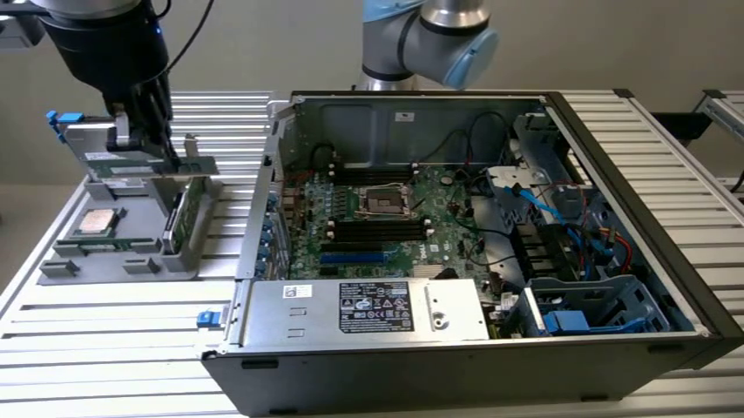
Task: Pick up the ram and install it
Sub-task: 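Pick up the ram and move it above insertion slot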
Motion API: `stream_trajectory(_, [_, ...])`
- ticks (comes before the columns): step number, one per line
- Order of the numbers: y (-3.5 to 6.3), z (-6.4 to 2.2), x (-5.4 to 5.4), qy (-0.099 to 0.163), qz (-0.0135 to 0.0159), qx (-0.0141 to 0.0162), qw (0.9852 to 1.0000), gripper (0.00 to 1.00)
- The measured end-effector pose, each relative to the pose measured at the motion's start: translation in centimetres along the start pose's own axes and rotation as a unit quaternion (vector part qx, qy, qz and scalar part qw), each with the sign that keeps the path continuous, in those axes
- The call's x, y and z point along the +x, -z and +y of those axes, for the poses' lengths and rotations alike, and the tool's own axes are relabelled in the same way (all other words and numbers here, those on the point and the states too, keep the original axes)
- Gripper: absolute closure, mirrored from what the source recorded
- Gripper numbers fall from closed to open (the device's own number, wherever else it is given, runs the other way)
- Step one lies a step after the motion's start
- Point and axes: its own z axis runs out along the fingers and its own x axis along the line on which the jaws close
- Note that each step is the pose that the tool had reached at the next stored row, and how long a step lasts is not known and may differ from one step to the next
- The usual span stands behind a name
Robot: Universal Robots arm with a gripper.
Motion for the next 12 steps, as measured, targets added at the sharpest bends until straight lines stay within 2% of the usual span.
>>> stream_trajectory(12, [1.62,-5.16,0.7,0.002,-0.0036,0.0002,1.0,0.86])
